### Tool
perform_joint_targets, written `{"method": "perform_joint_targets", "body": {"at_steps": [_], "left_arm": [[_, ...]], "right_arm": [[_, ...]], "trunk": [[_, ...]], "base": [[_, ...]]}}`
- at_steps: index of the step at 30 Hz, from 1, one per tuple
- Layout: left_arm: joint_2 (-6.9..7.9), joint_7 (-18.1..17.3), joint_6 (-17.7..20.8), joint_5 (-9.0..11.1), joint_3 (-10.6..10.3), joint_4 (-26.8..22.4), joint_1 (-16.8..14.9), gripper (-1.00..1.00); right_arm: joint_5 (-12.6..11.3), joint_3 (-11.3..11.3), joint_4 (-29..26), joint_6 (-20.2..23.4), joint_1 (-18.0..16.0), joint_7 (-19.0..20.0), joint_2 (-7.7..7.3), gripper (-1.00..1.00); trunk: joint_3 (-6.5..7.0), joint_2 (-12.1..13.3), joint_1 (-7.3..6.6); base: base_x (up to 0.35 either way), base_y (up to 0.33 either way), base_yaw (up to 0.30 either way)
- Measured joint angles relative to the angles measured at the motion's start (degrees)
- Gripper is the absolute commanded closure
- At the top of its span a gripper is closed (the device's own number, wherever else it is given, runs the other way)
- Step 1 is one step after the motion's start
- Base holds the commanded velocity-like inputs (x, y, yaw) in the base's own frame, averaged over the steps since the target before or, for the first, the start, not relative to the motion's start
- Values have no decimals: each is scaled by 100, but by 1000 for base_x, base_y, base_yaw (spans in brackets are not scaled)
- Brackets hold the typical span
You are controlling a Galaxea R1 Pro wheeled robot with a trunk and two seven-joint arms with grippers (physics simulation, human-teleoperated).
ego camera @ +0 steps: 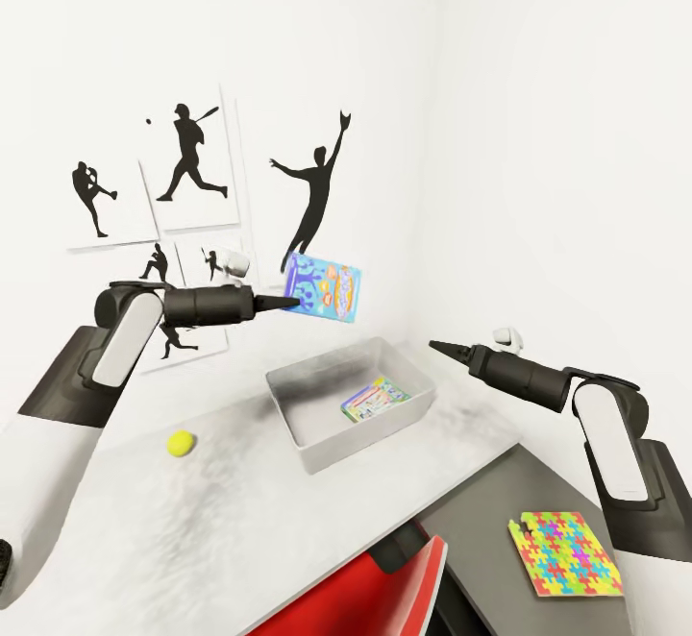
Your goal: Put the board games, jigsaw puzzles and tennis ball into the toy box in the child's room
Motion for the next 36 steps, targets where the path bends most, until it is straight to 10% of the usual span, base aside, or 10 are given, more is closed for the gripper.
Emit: {"method": "perform_joint_targets", "body": {"at_steps": [7,25,36], "left_arm": [[-425,48,-1,-33,-404,103,0,100],[-427,95,-28,-87,-455,511,13,100],[-520,152,-294,-154,-417,1848,14,100]], "right_arm": [[-6,-58,14,0,7,24,-26,-100],[-3,-82,1,0,118,20,-119,-100],[-27,-221,1,-1,292,22,-257,-100]], "trunk": [[0,0,0],[0,0,0],[-1,1,0]], "base": [[0,0,0],[0,0,0],[0,0,0]]}}
